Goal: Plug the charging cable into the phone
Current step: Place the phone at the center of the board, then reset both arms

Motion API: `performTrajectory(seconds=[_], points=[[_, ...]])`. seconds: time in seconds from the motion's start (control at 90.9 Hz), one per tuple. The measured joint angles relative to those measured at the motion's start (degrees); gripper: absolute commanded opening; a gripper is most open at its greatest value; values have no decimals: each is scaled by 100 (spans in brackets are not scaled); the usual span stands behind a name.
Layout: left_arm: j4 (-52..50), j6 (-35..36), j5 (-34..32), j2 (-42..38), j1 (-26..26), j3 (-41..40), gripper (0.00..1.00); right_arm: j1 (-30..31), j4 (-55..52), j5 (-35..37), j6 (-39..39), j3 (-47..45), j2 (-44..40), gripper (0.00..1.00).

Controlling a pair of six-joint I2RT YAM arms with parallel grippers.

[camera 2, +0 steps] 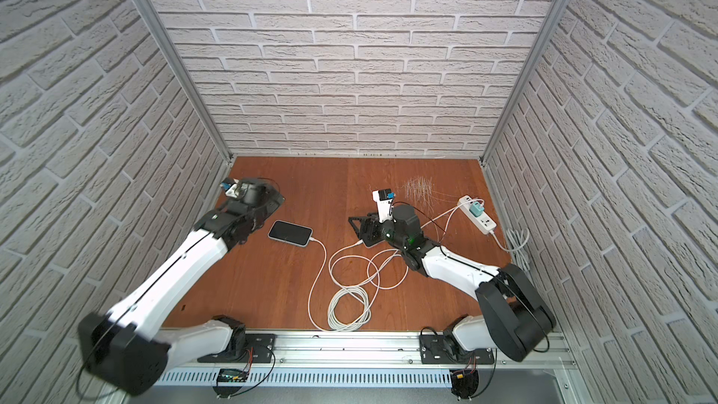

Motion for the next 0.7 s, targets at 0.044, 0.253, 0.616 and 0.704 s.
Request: performTrajectory(seconds=[0.044, 0.253, 0.616, 0.704], points=[[306, 487, -240, -649, -76, -332, 98, -33, -221, 210, -98, -13, -321, 93], [1440, 2247, -1416, -2444, 0, -2326, 98, -184, -1657, 2096, -529, -90, -2441, 99], [3475, 3976, -1729, -986, 595, -3926, 98, -750, -2446, 5877, -1274, -1871, -3842, 99], [4496, 4135, -1176, -398, 1165, -4234, 98, -920, -2120, 6022, -1456, -2297, -3281, 100]])
